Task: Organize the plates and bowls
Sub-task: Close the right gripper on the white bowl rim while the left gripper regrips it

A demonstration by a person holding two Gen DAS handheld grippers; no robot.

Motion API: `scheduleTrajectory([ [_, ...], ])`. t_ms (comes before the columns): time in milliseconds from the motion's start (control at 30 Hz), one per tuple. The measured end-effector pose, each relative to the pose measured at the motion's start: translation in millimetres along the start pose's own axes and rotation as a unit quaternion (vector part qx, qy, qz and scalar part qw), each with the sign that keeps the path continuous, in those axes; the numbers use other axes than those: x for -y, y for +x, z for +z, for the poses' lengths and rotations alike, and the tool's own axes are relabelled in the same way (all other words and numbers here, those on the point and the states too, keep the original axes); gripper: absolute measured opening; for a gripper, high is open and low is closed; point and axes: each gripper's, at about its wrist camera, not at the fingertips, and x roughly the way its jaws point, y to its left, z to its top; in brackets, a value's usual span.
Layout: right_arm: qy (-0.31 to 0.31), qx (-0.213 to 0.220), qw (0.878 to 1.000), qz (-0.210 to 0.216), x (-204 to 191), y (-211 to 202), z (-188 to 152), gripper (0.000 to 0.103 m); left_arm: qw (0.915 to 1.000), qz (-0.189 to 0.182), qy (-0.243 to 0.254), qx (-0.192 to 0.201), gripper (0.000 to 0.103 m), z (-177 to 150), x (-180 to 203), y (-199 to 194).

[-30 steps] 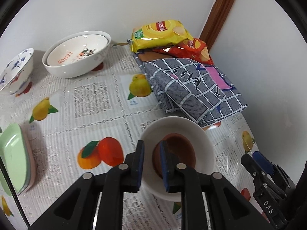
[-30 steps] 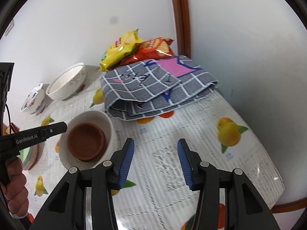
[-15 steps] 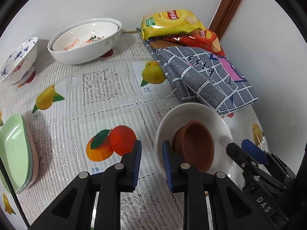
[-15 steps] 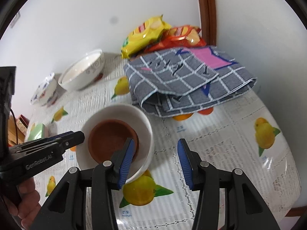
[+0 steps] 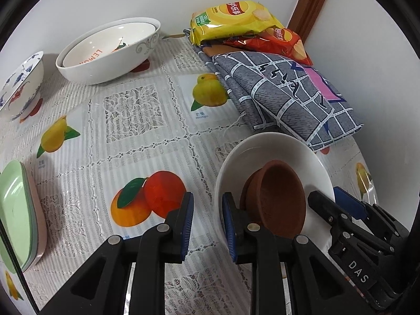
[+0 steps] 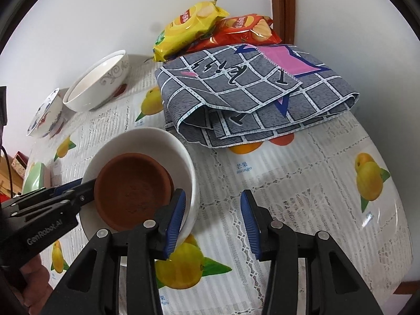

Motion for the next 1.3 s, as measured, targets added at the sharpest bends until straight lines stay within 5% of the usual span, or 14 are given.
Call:
scheduleTrajectory([
  [600,0.017,-0.023,0.999,-0.019,0,18,6,0.047,0.9995,0.029,-0.004,-0.010,0.024,-1,5,13],
  [1300,0.012,0.001,1.000,-0.016,-2,19,3,0.047,0.9994,0.016,-0.029,0.007,0.024,-6,-1,16],
])
